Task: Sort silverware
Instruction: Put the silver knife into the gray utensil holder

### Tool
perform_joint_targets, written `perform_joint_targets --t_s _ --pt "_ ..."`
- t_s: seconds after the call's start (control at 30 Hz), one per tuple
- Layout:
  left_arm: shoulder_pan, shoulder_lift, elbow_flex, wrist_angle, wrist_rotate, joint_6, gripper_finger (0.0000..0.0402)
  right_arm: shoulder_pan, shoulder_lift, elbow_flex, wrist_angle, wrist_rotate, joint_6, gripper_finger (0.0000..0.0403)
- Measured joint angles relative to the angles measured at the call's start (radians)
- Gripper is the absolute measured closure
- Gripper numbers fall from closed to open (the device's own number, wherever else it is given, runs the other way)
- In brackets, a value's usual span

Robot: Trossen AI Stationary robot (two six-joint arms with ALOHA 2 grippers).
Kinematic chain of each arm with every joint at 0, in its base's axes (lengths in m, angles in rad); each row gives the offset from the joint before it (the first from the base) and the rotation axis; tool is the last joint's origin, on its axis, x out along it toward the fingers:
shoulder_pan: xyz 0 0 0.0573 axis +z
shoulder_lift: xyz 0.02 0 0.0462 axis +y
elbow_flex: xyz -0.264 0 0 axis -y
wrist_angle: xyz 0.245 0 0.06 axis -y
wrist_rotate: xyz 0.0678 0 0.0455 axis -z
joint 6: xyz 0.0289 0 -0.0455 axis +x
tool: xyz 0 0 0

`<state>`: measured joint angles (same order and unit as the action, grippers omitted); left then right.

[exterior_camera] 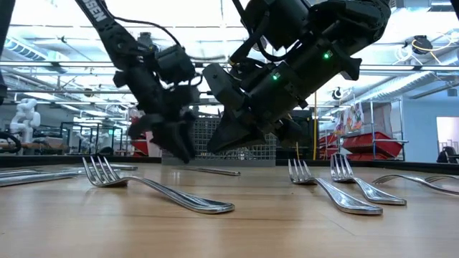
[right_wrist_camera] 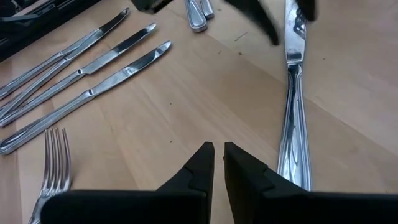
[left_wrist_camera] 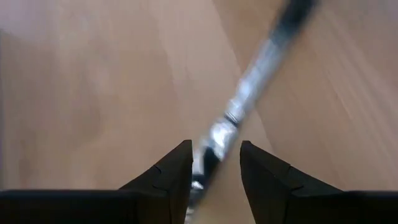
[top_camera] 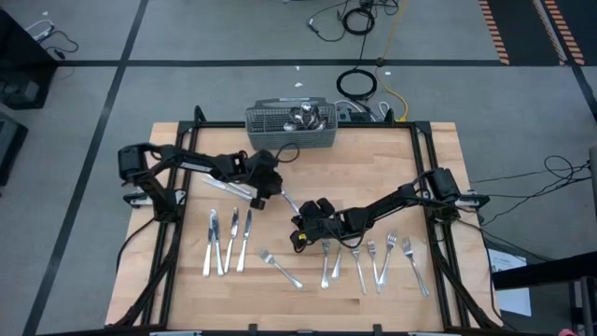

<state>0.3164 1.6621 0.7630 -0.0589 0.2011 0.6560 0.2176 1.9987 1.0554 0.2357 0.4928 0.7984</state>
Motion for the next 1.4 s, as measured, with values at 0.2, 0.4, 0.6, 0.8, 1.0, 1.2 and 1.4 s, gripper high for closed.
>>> perform_joint_targets --t_s 0.2,0.4,0.6,0.8,1.0,1.2,1.4 --pt "0.000 0.055 -0.001 0.056 0.023 0.012 0.0262 0.000 0.000 0.000 0.008 -0.028 0.024 0.0374" --pt "0.004 0.092 0.012 0.099 0.039 0.001 0.0262 0.014 0.000 0.000 0.055 -0.028 0.025 0.0374" --pt "0.007 0.143 0.054 0.071 0.093 0.034 0.0262 0.015 0.000 0.000 0.054 -0.033 0.028 0.0374" --pt "0.007 0.208 0.094 0.049 0.162 0.004 0.0279 0.016 0.000 0.000 0.063 -0.055 0.028 0.0374" --pt "0.004 0.236 0.105 0.043 0.187 -0.033 0.0375 0.020 0.000 0.000 0.070 -0.055 0.028 0.0374" --pt "0.002 0.214 0.101 0.039 0.154 -0.131 0.0376 0.020 -0.014 0.000 0.075 -0.037 0.000 0.0385" --pt "0.013 0.144 0.093 0.000 0.119 -0.214 0.0401 0.020 -0.118 0.000 -0.084 0.067 -0.066 0.0400"
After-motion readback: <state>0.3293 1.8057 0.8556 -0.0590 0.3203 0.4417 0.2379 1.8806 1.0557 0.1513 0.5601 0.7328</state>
